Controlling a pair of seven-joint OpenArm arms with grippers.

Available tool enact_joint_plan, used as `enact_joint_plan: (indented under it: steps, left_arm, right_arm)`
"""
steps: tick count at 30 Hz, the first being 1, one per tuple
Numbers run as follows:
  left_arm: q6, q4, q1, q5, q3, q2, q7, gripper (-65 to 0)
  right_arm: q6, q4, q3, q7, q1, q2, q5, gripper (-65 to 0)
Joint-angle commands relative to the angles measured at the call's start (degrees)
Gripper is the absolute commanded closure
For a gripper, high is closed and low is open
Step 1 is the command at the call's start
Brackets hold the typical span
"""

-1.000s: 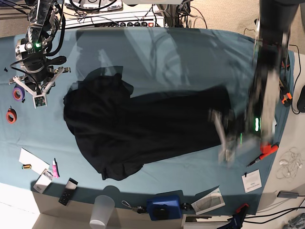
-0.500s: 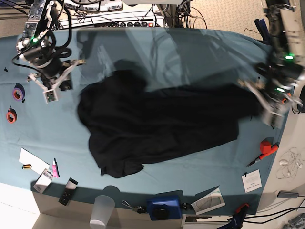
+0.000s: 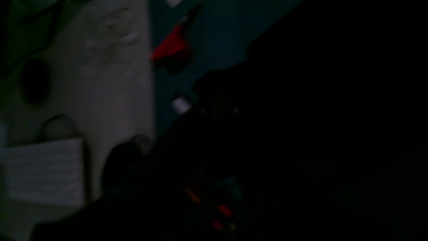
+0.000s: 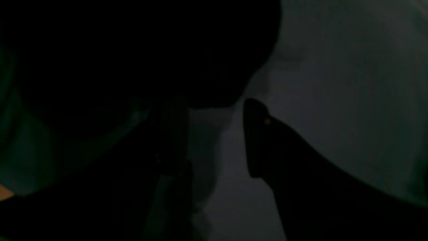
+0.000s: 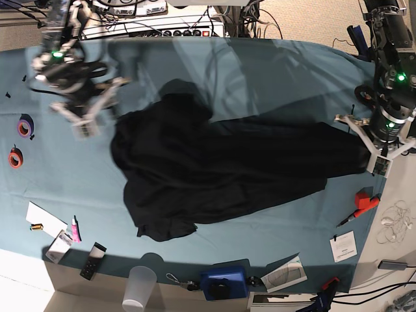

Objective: Layout the t-shirt on the table in an organized manner, then fold the t-shirt properly
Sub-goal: 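Grasp the shirt edges with both grippers and stretch them apart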

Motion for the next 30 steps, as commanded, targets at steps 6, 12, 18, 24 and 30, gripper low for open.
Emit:
enact_joint_plan:
  steps: [6,12,18,24,30]
  left_arm:
    - [0.4,0.9,-0.5,2.8,-0.5,-0.8,-1.5,0.0]
    - [0.6,0.9,-0.4,-0.6,-0.5,-0.8,-1.9,0.0]
    - [4.7,0.9,-0.5,-11.5,-0.5,-0.6,-1.9,0.0]
    - [4.7,0.9,-0.2,-11.5,-0.5,2.6,-0.8,0.0]
    - [4.7,0.9,-0.1,-11.4,-0.5,8.5,-0.8,0.0]
  right_arm:
    - [-4.6,0.9,-15.1,7.5,0.3,0.5,-10.2,-26.8]
    - [-10.5,-1.6,-27.9,12.0,1.0,0.5,-23.2,-26.8]
    - [-19.3,-14.0,-34.8,14.5,5.1,0.5,-32.7,-26.8]
    - [-19.4,-16.6,-37.4,15.5,8.3,0.5,-34.2,-26.8]
    - [-19.5,-16.6,-37.4,10.4,8.3,0.5,-34.3,-5.2]
